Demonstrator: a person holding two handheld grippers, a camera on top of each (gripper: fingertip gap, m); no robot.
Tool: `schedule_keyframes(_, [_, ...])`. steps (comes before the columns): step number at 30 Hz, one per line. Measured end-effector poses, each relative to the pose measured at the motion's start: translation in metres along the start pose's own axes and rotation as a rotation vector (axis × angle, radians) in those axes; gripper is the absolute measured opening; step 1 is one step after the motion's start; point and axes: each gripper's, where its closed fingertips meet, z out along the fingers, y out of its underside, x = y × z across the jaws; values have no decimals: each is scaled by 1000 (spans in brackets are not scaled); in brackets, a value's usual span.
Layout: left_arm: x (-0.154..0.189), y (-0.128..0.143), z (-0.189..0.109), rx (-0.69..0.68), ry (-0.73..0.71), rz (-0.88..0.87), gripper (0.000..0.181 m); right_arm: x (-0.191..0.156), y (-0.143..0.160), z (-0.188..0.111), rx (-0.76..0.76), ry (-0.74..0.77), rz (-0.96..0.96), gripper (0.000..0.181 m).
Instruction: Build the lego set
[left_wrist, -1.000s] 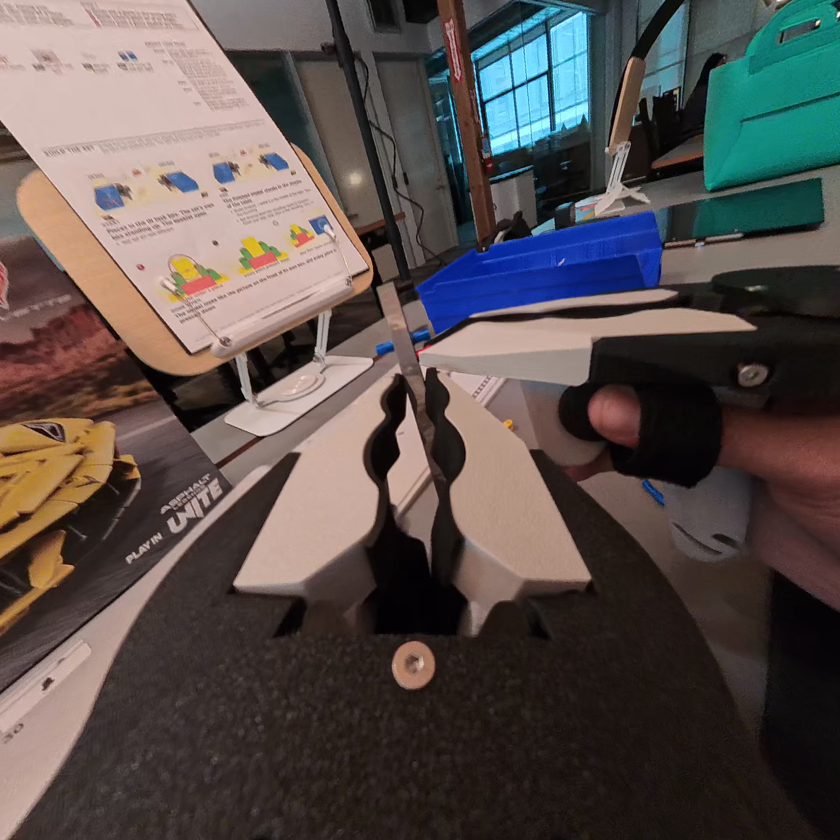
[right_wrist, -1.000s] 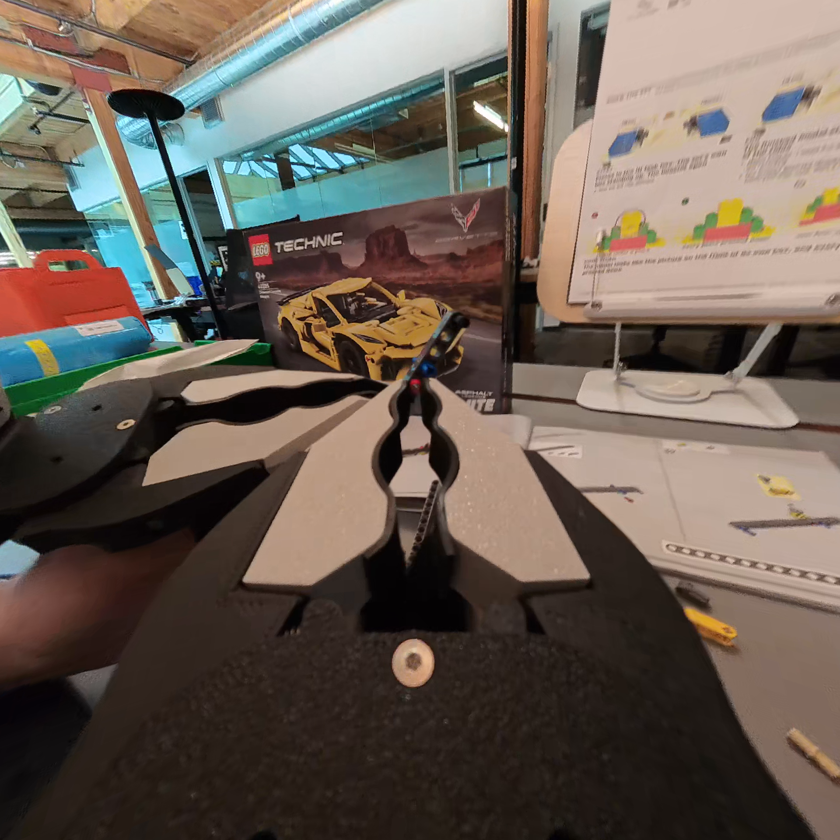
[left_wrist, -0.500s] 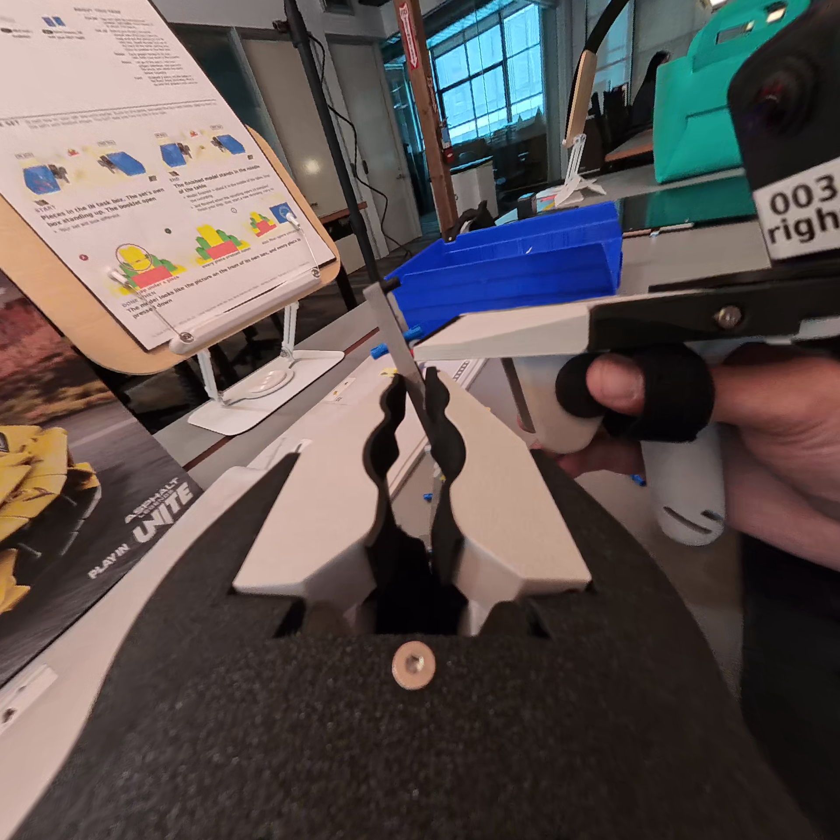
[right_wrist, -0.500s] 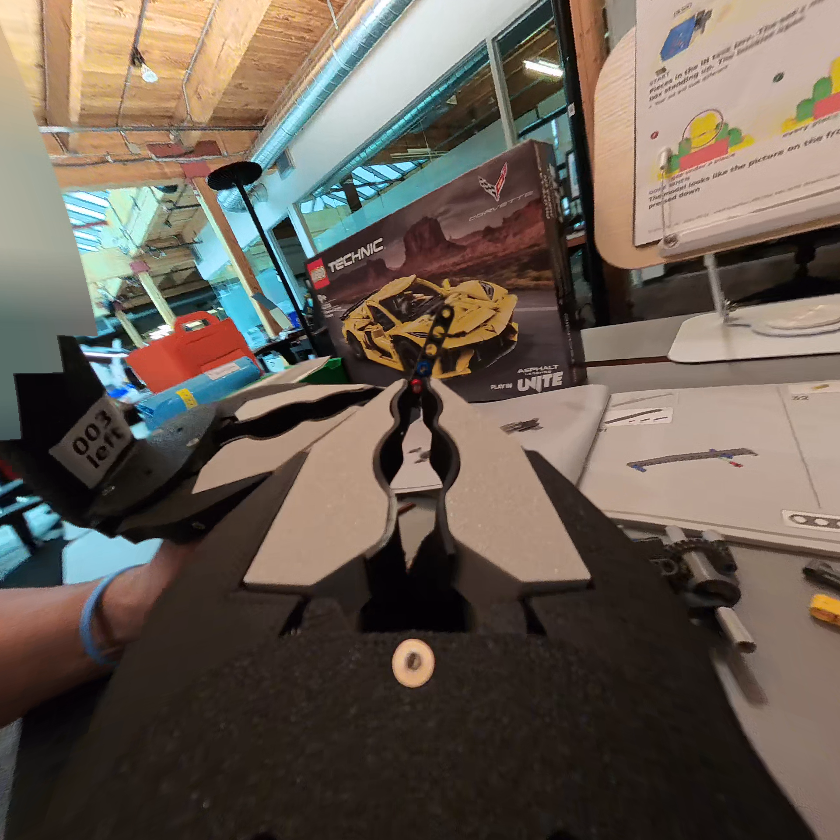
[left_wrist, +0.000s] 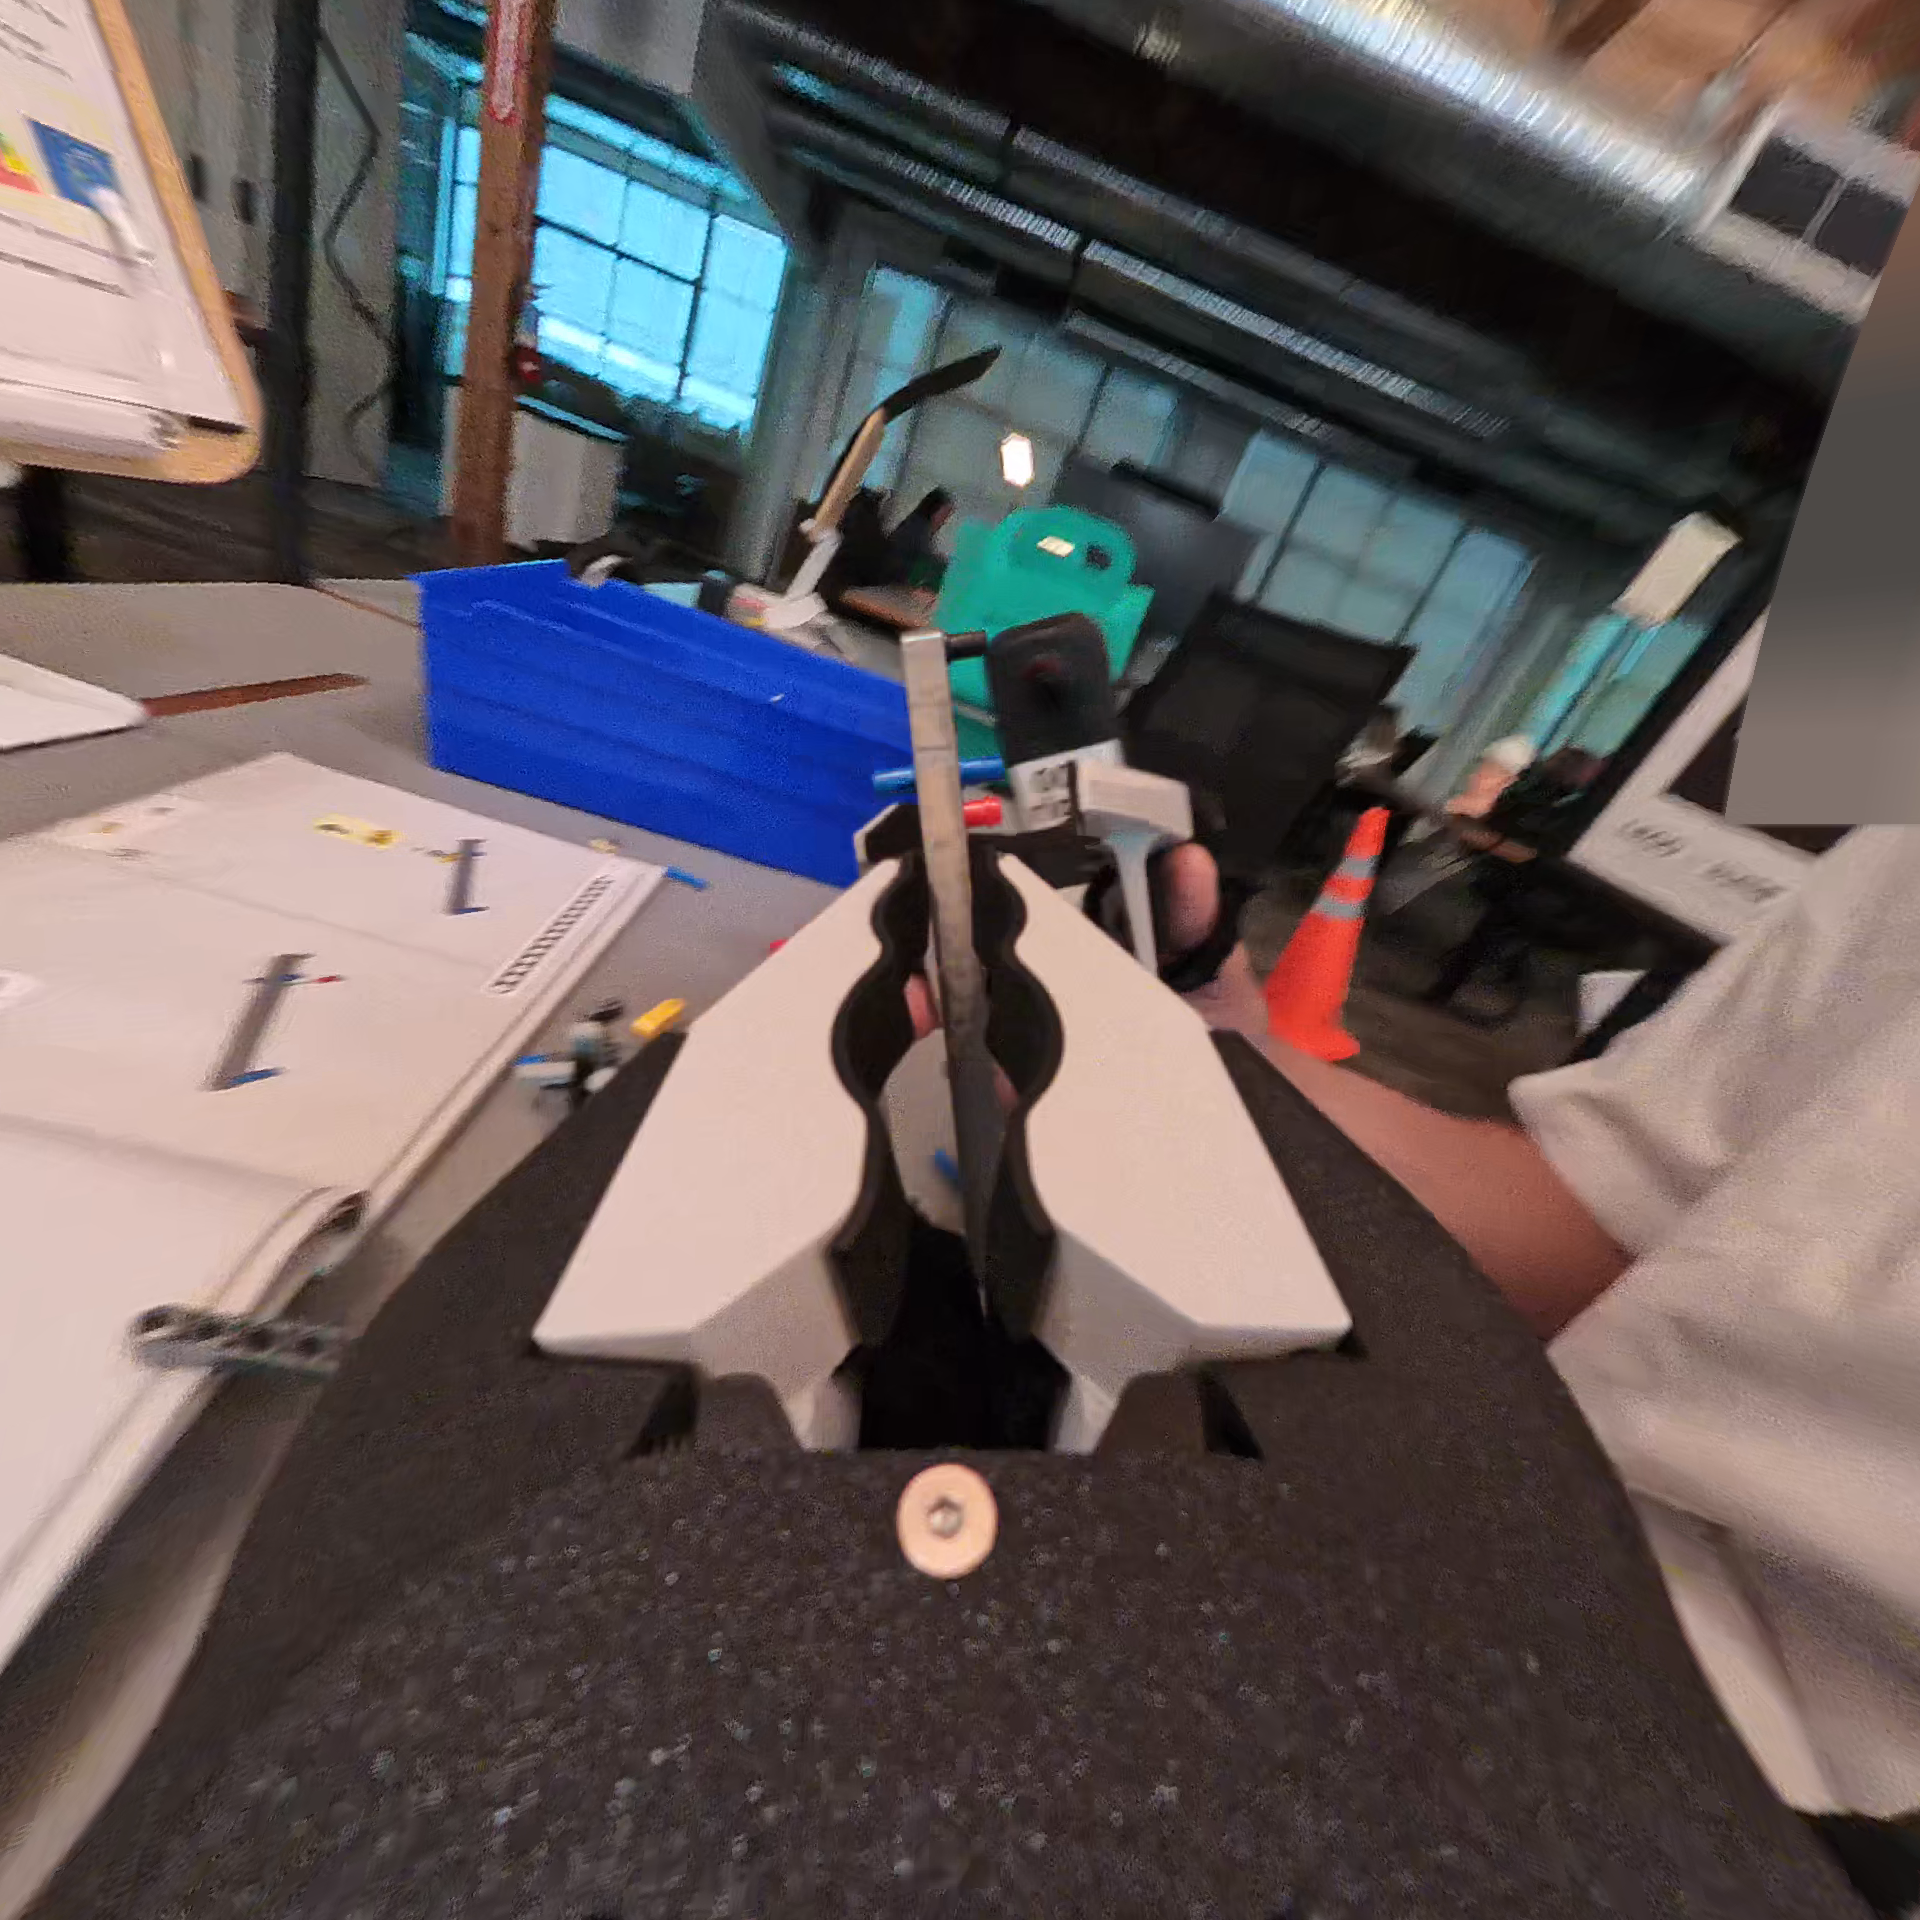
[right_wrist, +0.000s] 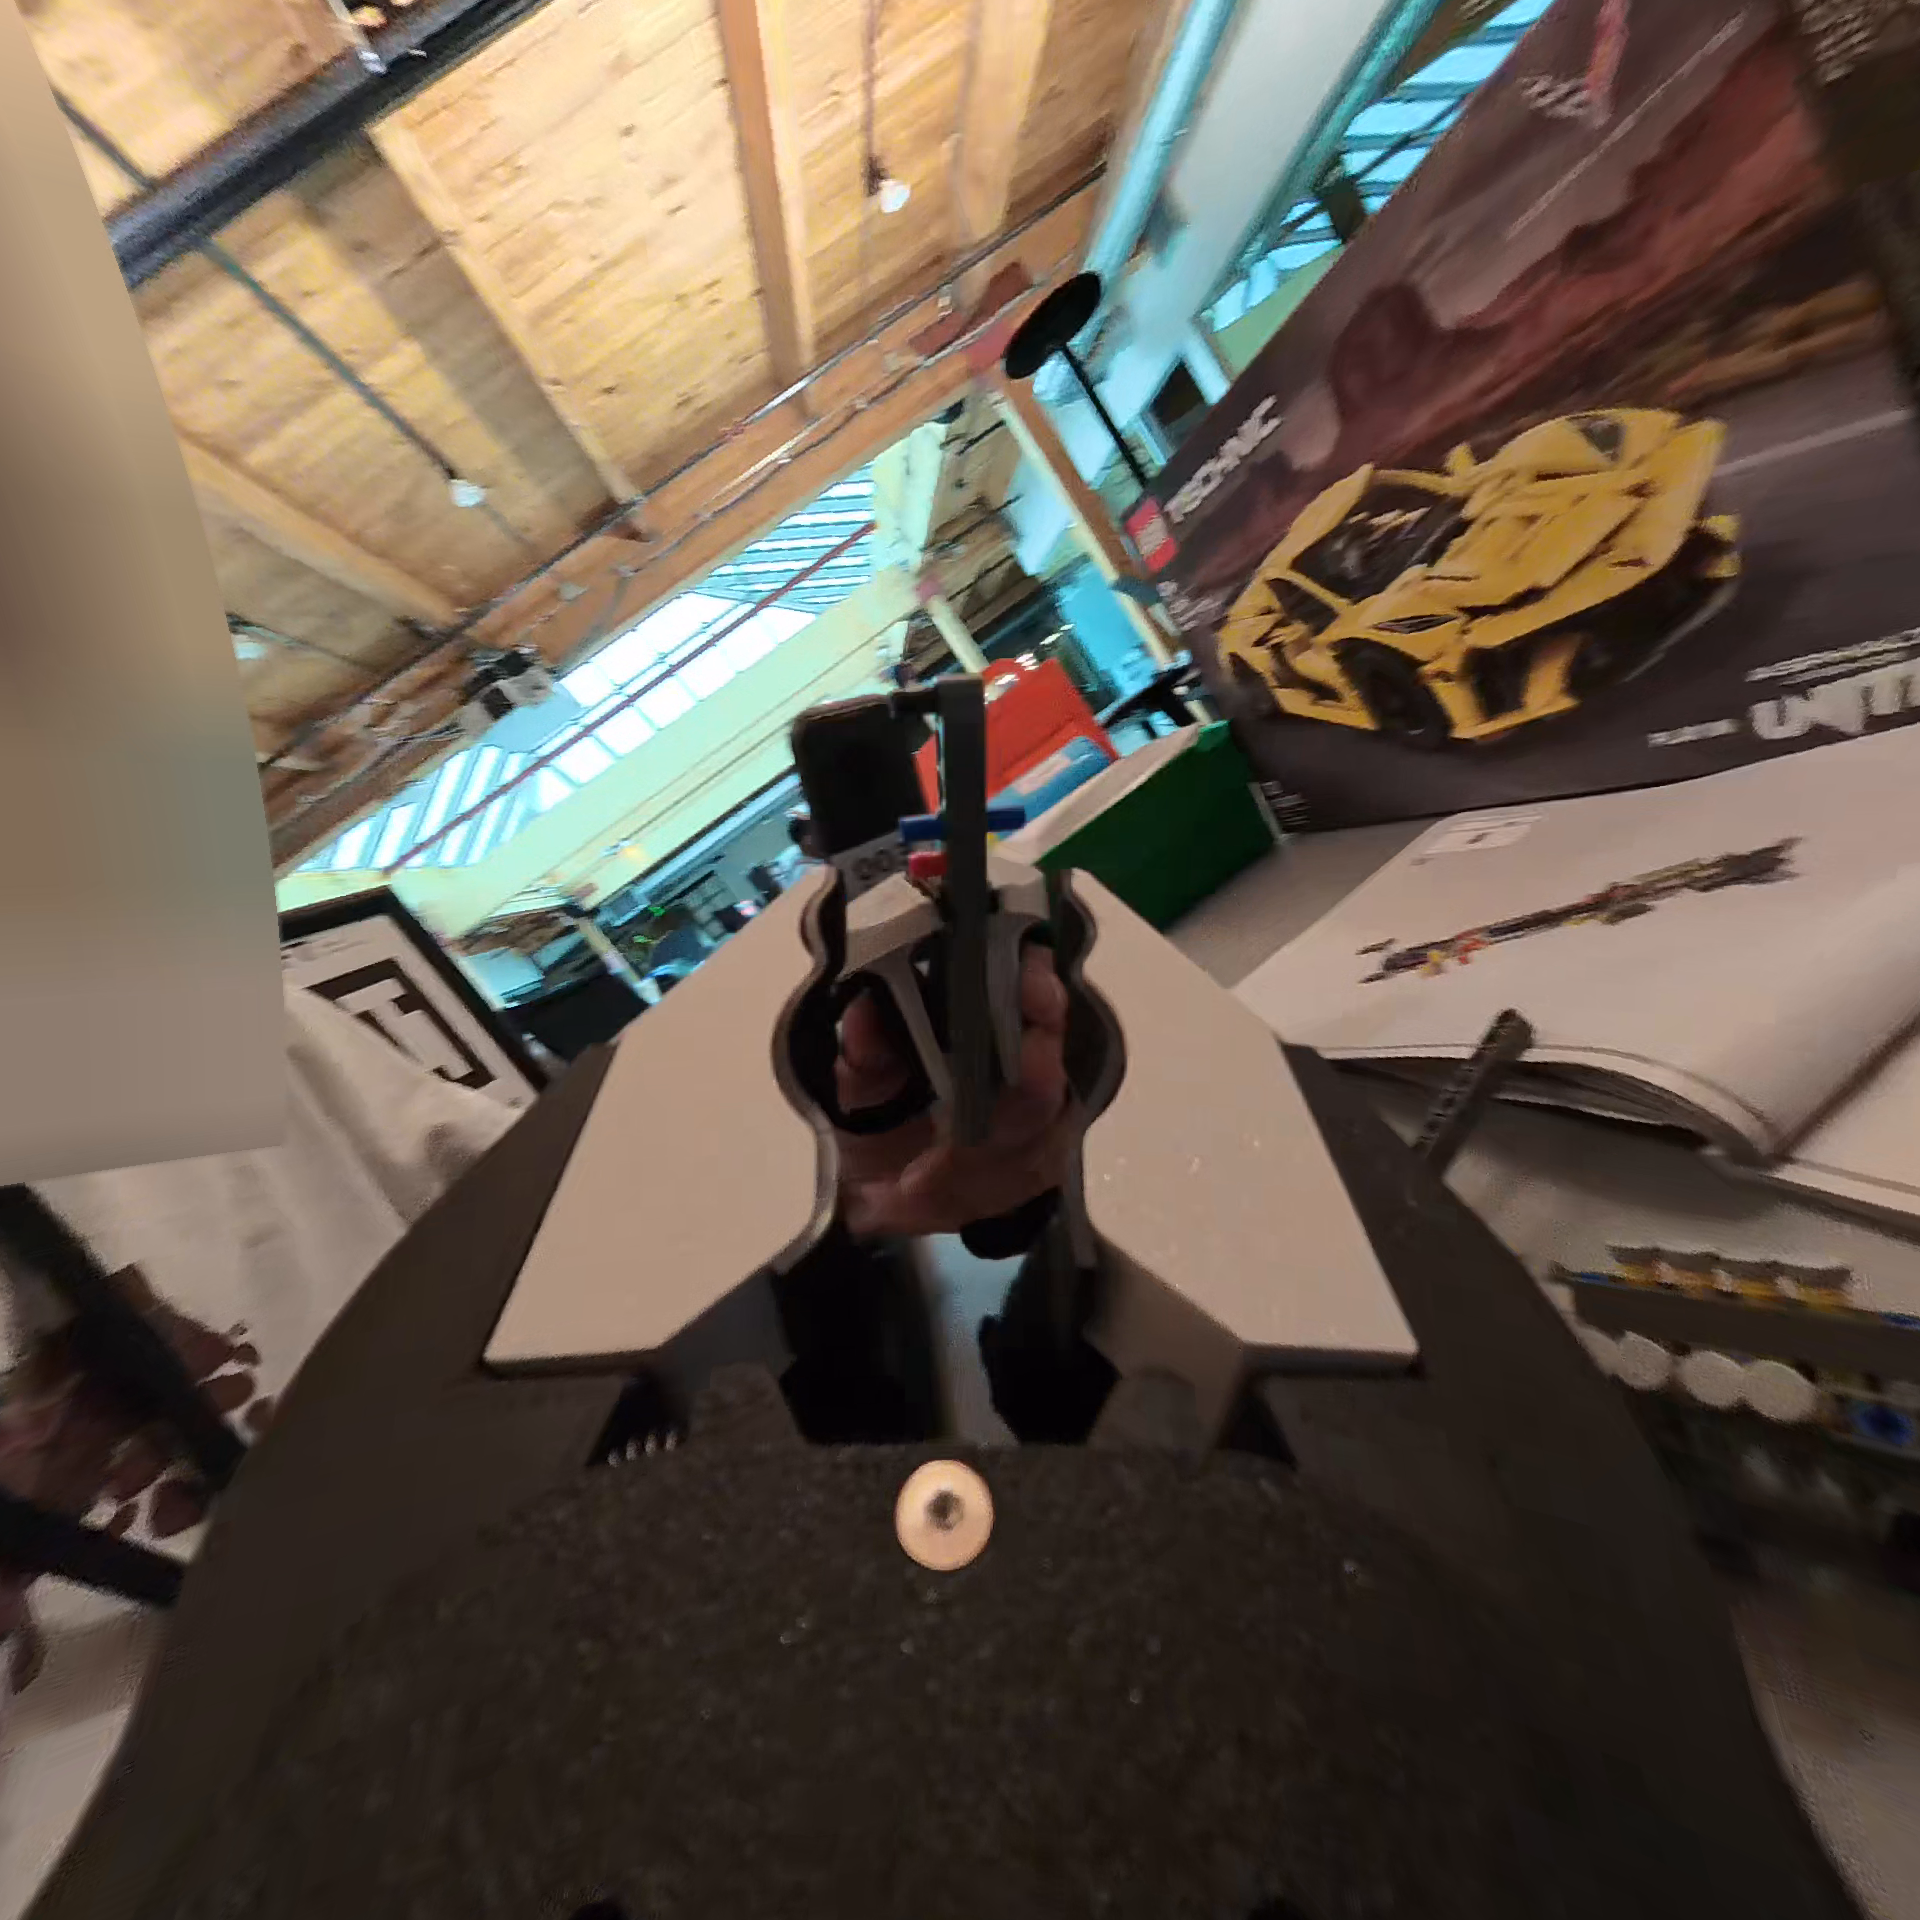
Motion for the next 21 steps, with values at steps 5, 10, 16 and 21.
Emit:
schedule_keyframes(5, [9, 3, 3, -7, 65, -48, 7, -6, 7, 4, -25, -30, -26, 23])
schedule_keyframes(10, [11, 5, 4, -20, 68, -36, 7, -9, 6, 3, -10, -51, -23, 14])
schedule_keyframes(16, [17, 9, 4, -56, 39, 113, 7, -13, 10, 0, -8, -116, -1, 9])
schedule_keyframes(21, [16, 10, 4, -66, 30, 133, 7, -12, 10, 0, -1, -115, 8, 9])
